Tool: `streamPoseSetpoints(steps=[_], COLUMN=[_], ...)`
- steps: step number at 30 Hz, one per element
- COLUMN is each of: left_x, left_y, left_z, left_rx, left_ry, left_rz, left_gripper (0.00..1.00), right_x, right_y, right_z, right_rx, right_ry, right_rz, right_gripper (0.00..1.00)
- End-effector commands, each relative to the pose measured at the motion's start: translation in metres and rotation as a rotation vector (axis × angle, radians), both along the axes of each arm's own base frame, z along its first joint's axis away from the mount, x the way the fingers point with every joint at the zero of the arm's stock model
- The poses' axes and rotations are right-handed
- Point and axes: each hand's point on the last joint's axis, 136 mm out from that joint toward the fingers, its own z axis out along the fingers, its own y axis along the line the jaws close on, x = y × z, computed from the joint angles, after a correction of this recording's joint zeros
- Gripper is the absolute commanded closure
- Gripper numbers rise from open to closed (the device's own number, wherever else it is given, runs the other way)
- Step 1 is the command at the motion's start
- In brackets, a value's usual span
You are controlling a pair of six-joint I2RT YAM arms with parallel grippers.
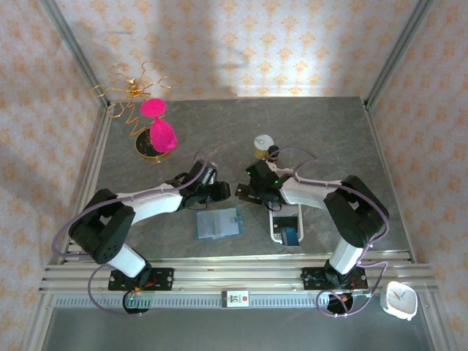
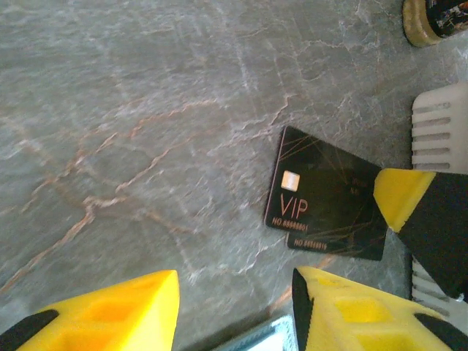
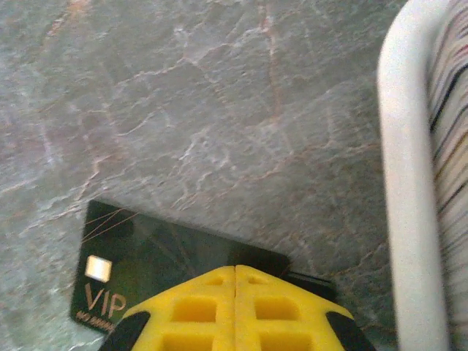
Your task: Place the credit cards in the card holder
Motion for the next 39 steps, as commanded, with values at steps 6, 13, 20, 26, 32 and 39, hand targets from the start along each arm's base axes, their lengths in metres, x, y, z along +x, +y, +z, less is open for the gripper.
streamPoseSetpoints(steps=[6,13,20,26,32,39], left_x=[0.019,0.022,0.021,0.02,0.02,0.019], left_y=[-0.024,-0.027,-0.029,-0.033,-0.033,-0.034], left_z=[-0.004,-0.011,-0.012,-0.013,-0.013,-0.016], left_rx=[-0.016,-0.005,-0.01,-0.02,-0.019,-0.017], left_ry=[-0.031,-0.023,-0.021,-0.015,-0.017,-0.009], left_rz=[-0.041,-0.04,-0.043,-0.052,-0.054,-0.056], left_gripper=[0.54,0.55,0.54,0.54,0.54,0.54], right_x=[0.015,0.008,-0.005,-0.006,-0.006,0.001], right_y=[-0.012,-0.023,-0.044,-0.056,-0.064,-0.036], right_z=[0.004,-0.002,0.001,0.003,0.0,0.022], right_rx=[-0.105,-0.164,-0.212,-0.226,-0.266,-0.108], right_ry=[-0.019,0.018,0.018,0.015,0.032,-0.005], right_rz=[-0.025,-0.028,-0.054,-0.08,-0.086,-0.043], right_gripper=[1.0,1.0,1.0,1.0,1.0,1.0])
